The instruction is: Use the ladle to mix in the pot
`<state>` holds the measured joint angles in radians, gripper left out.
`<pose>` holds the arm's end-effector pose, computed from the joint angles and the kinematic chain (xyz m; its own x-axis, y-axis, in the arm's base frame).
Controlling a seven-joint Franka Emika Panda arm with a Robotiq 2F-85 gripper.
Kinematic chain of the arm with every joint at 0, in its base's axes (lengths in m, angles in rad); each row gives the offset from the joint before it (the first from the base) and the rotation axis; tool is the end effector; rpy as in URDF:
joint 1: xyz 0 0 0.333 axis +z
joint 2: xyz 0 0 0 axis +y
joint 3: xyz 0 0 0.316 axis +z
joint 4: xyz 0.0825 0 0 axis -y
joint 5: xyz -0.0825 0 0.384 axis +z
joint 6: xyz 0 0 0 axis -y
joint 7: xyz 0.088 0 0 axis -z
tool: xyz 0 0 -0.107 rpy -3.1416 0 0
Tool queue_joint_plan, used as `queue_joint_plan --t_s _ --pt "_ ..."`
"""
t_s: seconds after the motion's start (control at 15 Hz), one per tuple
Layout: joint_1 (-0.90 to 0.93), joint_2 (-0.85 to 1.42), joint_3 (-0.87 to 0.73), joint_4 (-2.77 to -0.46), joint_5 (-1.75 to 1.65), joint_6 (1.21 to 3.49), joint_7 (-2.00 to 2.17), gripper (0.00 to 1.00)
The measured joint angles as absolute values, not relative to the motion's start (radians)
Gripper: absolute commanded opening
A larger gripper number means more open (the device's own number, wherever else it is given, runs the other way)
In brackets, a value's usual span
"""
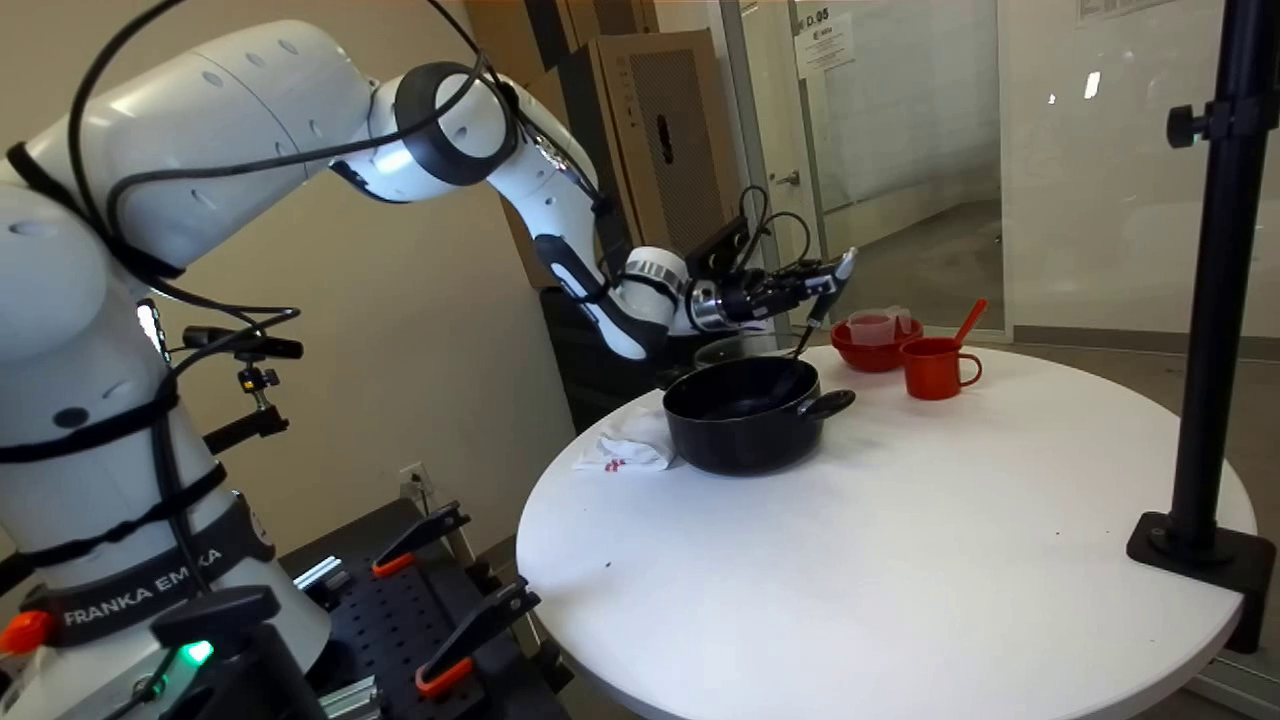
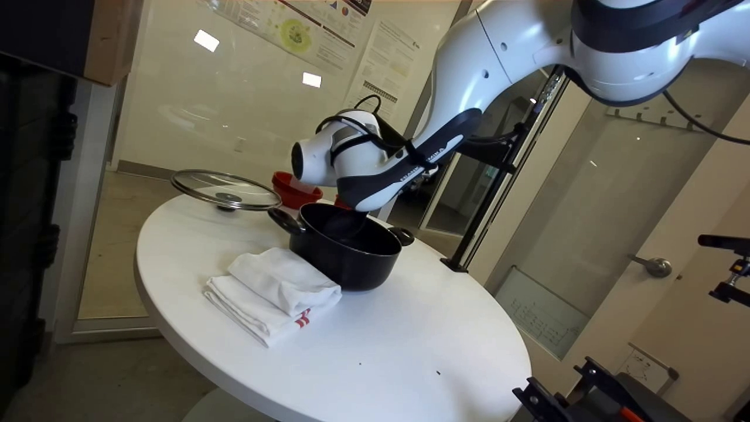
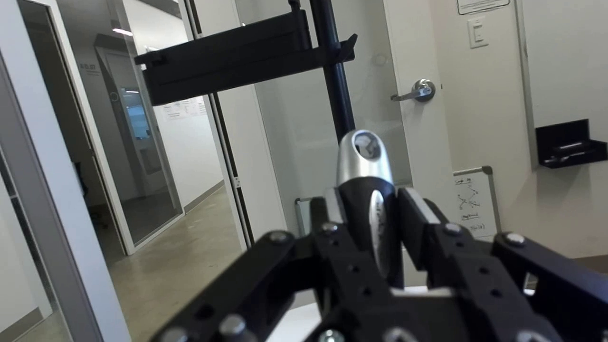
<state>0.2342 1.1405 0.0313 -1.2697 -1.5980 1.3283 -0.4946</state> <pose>0.6903 0.0518 0.1136 0.2635 -0.1368 -0.9549 0.9592 0.1421 0.2443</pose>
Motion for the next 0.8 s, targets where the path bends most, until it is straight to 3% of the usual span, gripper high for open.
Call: queue_joint_plan --t_s 0.8 --pt "0.362 1.126 0.08 -1.344 -1.601 1.331 -0.486 0.08"
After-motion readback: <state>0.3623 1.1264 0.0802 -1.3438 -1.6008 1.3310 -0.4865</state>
